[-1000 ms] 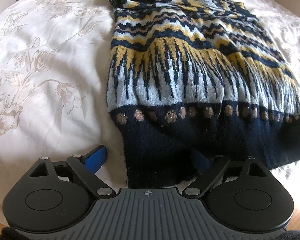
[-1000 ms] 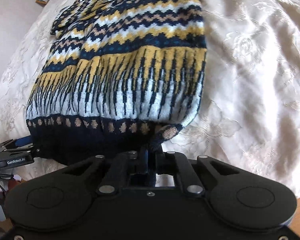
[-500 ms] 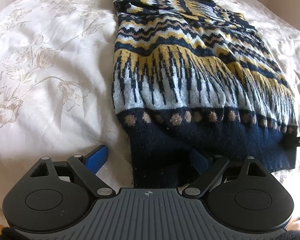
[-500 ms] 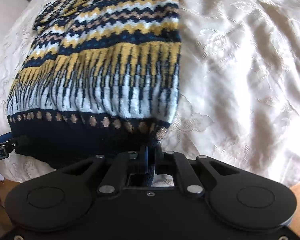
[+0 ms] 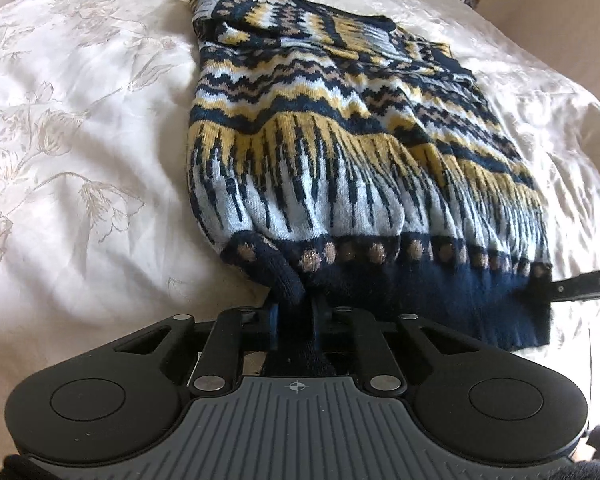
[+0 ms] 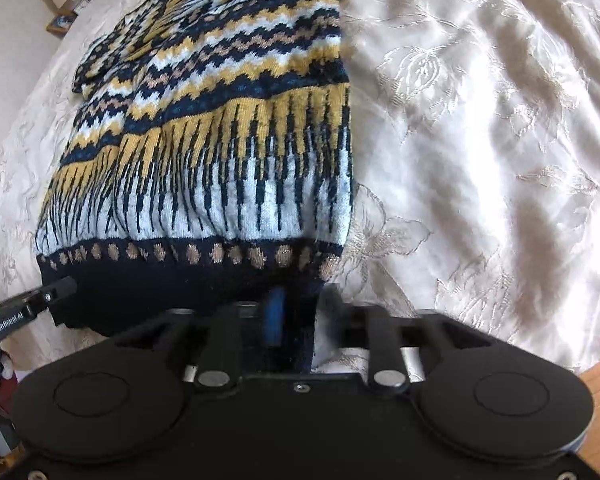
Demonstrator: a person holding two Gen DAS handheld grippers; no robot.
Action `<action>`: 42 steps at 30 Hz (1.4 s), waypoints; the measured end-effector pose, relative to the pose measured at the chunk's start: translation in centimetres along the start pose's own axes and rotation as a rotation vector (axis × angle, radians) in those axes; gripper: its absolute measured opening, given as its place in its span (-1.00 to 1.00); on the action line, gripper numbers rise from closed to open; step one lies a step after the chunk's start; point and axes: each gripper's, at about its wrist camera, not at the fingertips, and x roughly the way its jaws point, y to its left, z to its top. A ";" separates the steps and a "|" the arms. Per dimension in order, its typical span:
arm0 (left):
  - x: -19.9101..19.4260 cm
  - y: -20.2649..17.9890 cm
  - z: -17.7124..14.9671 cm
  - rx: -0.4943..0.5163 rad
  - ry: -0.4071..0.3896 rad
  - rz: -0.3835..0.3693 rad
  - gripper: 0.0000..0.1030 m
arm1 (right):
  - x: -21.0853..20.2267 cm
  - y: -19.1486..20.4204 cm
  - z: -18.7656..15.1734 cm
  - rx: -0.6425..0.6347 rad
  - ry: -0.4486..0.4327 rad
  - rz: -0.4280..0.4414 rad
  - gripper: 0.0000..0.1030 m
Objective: Fold small clothes
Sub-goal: 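Close both grippers on the dark ribbed hem, then lift the hem with both grippers and fold it toward the collar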
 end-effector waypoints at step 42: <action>-6.2 1.2 13.4 -0.144 -0.334 -0.175 -0.78 | -8.5 5.1 12.1 0.029 -0.294 0.288 -0.74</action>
